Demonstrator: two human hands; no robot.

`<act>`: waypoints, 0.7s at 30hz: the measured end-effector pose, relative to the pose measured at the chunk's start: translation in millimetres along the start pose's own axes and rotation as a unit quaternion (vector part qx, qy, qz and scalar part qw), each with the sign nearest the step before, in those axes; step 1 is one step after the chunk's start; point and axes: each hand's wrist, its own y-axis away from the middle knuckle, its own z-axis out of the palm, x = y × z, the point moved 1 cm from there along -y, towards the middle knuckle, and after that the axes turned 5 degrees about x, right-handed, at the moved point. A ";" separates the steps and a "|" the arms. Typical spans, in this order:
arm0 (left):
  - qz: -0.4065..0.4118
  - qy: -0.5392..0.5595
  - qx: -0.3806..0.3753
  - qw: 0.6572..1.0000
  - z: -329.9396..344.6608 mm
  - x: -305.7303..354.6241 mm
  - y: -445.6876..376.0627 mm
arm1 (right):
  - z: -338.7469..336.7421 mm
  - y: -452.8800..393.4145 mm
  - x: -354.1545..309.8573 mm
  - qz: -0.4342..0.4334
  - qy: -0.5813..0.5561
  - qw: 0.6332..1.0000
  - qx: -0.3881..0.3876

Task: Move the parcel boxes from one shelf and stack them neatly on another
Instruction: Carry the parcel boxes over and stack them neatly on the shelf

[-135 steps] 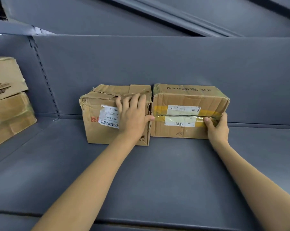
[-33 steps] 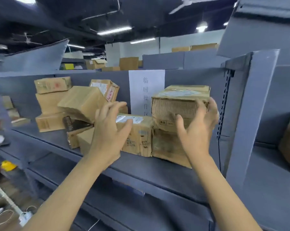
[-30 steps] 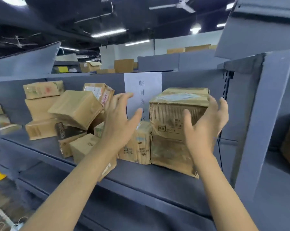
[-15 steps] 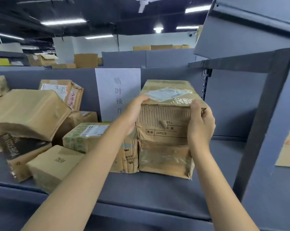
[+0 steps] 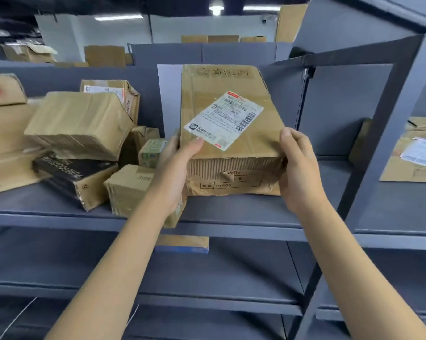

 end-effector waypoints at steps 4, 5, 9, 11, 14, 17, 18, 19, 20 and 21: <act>0.005 0.024 0.004 1.000 -20.3 -7.3 39.2 | -6.6 42.7 9.0 0.031 -0.021 0.998 -0.045; 0.008 0.027 0.003 1.000 -23.1 -7.4 46.2 | -8.5 51.5 8.8 0.030 -0.020 0.998 -0.057; 0.011 0.029 0.008 0.999 -21.5 1.1 66.6 | -16.1 74.3 1.1 0.037 -0.011 0.995 -0.087; 0.005 0.028 0.015 0.999 -18.4 6.1 73.5 | -18.9 81.5 -4.9 0.036 -0.002 0.994 -0.105; -0.018 0.043 0.024 0.999 -18.7 12.9 82.7 | -22.0 91.0 -11.5 0.028 0.014 0.990 -0.136; -0.059 0.057 0.013 0.997 -24.4 14.8 92.1 | -27.4 95.4 -11.9 0.019 0.021 0.985 -0.168; -0.070 0.054 0.010 0.996 -26.5 14.2 96.5 | -29.0 96.9 -11.9 0.017 0.021 0.983 -0.180; -0.077 0.053 0.015 0.995 -29.4 12.5 100.4 | -30.5 98.2 -10.6 0.016 0.020 0.981 -0.193; -0.079 0.057 0.030 0.995 -32.7 9.7 103.7 | -31.2 100.8 -8.6 0.015 0.019 0.978 -0.209; -0.079 0.062 0.052 0.994 -36.1 7.2 106.4 | -31.4 103.3 -5.2 0.016 0.021 0.974 -0.225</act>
